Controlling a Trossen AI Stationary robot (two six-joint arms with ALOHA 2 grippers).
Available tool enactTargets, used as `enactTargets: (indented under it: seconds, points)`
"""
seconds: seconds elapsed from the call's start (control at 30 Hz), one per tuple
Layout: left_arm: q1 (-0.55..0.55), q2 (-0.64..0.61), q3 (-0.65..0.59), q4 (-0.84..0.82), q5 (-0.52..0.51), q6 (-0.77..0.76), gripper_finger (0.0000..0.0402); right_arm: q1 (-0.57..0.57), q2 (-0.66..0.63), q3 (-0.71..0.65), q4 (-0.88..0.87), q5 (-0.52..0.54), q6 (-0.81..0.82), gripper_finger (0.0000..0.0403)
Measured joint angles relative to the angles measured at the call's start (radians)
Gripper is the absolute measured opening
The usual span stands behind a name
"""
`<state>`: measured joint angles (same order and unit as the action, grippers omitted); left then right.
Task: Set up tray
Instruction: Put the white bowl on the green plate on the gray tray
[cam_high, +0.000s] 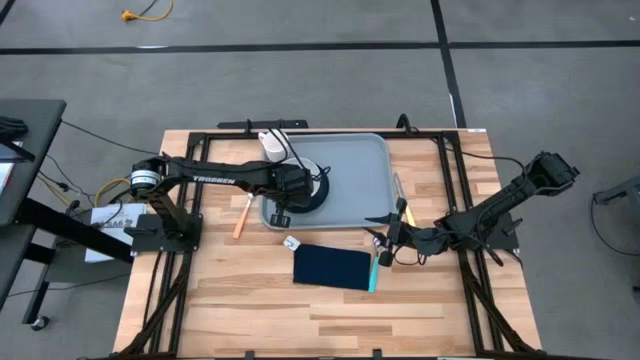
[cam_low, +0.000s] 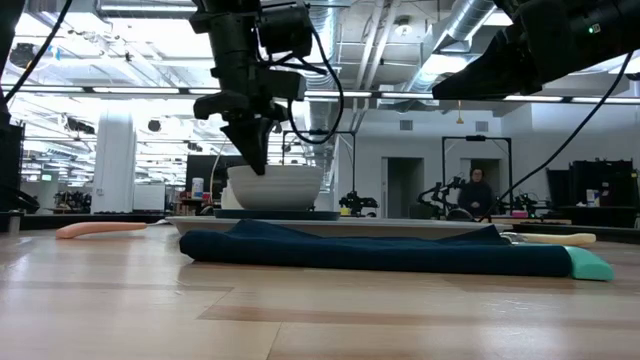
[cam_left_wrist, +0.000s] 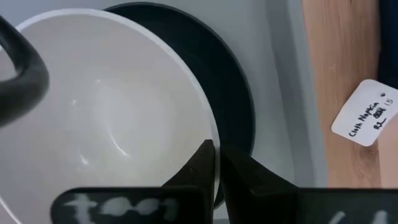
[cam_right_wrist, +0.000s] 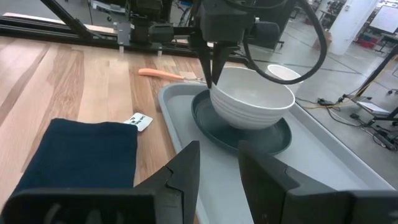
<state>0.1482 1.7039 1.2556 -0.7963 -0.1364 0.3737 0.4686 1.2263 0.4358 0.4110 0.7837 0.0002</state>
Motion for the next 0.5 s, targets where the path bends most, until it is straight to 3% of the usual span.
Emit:
enactTargets:
  seconds: [0.23, 0.5]
  points:
    - [0.003, 0.0, 0.0, 0.0, 0.058, -0.011, 0.0006, 0.0, 0.0, 0.0, 0.0, 0.0, 0.0, 0.0102]
    - [0.004, 0.0, 0.0, 0.002, 0.041, -0.017, 0.0016, 0.0, 0.0, 0.0, 0.0, 0.0, 0.0, 0.0102]
